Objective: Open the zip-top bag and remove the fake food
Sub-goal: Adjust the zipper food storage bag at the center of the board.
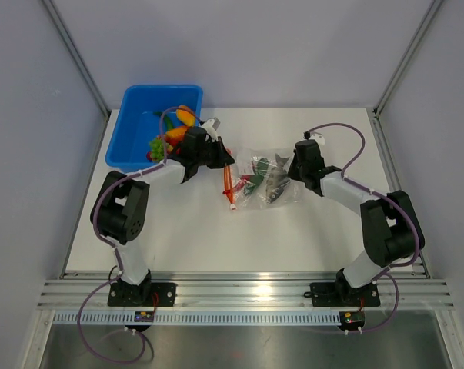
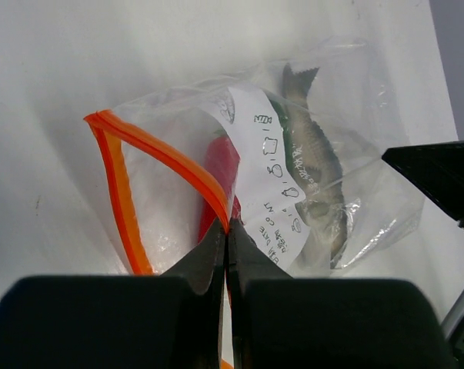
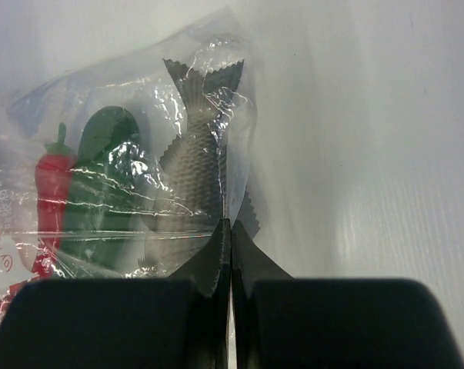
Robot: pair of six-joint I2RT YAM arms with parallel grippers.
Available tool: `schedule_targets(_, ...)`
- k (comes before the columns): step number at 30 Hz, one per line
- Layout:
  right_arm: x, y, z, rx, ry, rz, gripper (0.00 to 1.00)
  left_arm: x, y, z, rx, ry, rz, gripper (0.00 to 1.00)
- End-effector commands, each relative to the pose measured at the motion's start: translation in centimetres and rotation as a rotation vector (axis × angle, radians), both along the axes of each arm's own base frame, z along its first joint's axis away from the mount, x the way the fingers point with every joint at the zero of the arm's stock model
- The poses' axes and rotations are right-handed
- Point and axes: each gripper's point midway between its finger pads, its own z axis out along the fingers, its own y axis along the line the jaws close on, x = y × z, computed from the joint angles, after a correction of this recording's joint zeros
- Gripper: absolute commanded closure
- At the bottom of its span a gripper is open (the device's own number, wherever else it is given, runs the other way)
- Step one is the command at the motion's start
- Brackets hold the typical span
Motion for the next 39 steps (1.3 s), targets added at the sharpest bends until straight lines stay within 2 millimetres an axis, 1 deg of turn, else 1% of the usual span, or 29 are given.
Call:
schedule_targets(1,0.7,-1.8,0.2,-0.015,-0.004,-0.056,1.00,0.6,0.3,4.4,-0.047,-0.104,0.011,1.00)
schedule_targets(3,0.8,-1.7,0.3,-0.010,-0.003,-0.058,1.00,0.4,0.3,5.3,-0.053,-0.109,0.004,1.00)
schedule_targets(4,0.7,-1.7,0.0,-0.014,0.007,-0.056,1.00,0.3,0.3,5.4,-0.048,-0.108,0.004,1.00)
schedule_targets(6,0.9,-1.6,0.2,-0.011,0.005,-0.053,1.00,0.2,0.4,5.7,-0.040,-0.116,0.000,1.00)
schedule_targets(7,0.9,-1.6,0.0,-0.012,0.007,-0.055,1.00,0.3,0.4,5.6,-0.034,-0.120,-0.003,0.95)
schedule_targets(9,0.9,-1.6,0.0,-0.011,0.009,-0.054,1.00,0.4,0.6,4.6,0.000,-0.104,-0.008,0.82)
schedule_targets(10,1.0,-1.7,0.0,-0.013,0.009,-0.054,1.00,0.7,0.5,4.9,0.005,-0.110,-0.012,0.74)
schedule_targets(11,1.0,-1.7,0.0,-0.014,0.011,-0.054,1.00,0.9,0.5,4.5,0.019,-0.106,-0.016,0.65)
schedule_targets(12,0.9,-1.7,-0.1,-0.016,0.010,-0.054,1.00,1.0,0.6,3.9,0.038,-0.104,-0.025,0.63)
schedule_targets(14,1.1,-2.0,0.1,-0.017,0.008,-0.063,1.00,1.3,0.8,3.9,0.049,-0.118,-0.016,0.59)
schedule_targets(15,1.1,-2.0,0.0,-0.016,0.010,-0.064,1.00,1.4,0.7,4.4,0.046,-0.147,-0.019,0.58)
schedule_targets(16,1.1,-2.3,0.0,-0.021,0.011,-0.068,1.00,1.2,0.9,4.1,0.054,-0.153,-0.019,0.56)
schedule_targets(21,1.1,-3.7,0.0,-0.039,0.015,-0.097,1.00,1.2,1.6,5.1,0.077,-0.229,-0.007,0.44)
schedule_targets(23,1.0,-4.2,0.0,-0.041,0.016,-0.104,1.00,1.1,1.8,5.0,0.117,-0.253,-0.043,0.45)
schedule_targets(24,1.0,-4.3,0.0,-0.046,0.012,-0.101,1.00,1.3,2.0,5.3,0.141,-0.270,-0.046,0.51)
schedule_targets(25,1.1,-4.3,0.1,-0.043,0.006,-0.103,1.00,1.2,2.2,5.2,0.159,-0.276,-0.060,0.51)
schedule_targets(26,1.1,-4.4,0.1,-0.045,0.007,-0.103,1.00,1.1,2.4,5.1,0.211,-0.302,-0.107,0.51)
schedule_targets(27,1.1,-4.4,0.0,-0.045,0.009,-0.103,1.00,0.9,2.3,5.3,0.228,-0.320,-0.132,0.49)
schedule_targets(28,1.1,-4.4,0.0,-0.045,0.009,-0.101,1.00,0.5,2.4,5.9,0.240,-0.351,-0.151,0.47)
schedule_targets(29,1.1,-4.3,-0.1,-0.042,0.013,-0.097,1.00,0.3,2.8,5.7,0.267,-0.385,-0.159,0.38)
schedule_targets(30,1.2,-4.3,0.0,-0.043,0.012,-0.096,1.00,0.1,3.1,5.8,0.281,-0.405,-0.154,0.18)
schedule_targets(31,1.2,-4.3,0.0,-0.041,0.010,-0.097,1.00,0.0,3.2,6.2,0.286,-0.439,-0.157,0.10)
schedule_targets(32,1.3,-4.2,0.1,-0.040,0.008,-0.095,1.00,-0.4,3.4,6.1,0.292,-0.448,-0.161,0.05)
schedule_targets(33,1.2,-4.3,0.0,-0.042,0.012,-0.094,1.00,-0.7,3.2,6.3,0.281,-0.452,-0.176,0.01)
schedule_targets(34,1.2,-4.2,-0.1,-0.039,0.011,-0.094,1.00,-0.7,3.0,6.2,0.277,-0.447,-0.185,0.01)
schedule_targets(35,1.2,-4.1,0.0,-0.039,0.007,-0.092,1.00,-0.8,3.1,5.4,0.297,-0.427,-0.203,0.01)
schedule_targets(36,1.2,-4.2,0.0,-0.037,0.004,-0.092,1.00,-0.5,2.8,5.6,0.290,-0.418,-0.209,0.01)
schedule_targets(38,1.2,-4.1,0.1,-0.034,-0.003,-0.089,1.00,-0.5,2.6,4.9,0.283,-0.381,-0.233,0.01)
schedule_targets(39,1.2,-4.1,0.2,-0.032,-0.006,-0.090,1.00,-0.5,2.4,4.0,0.280,-0.357,-0.249,0.01)
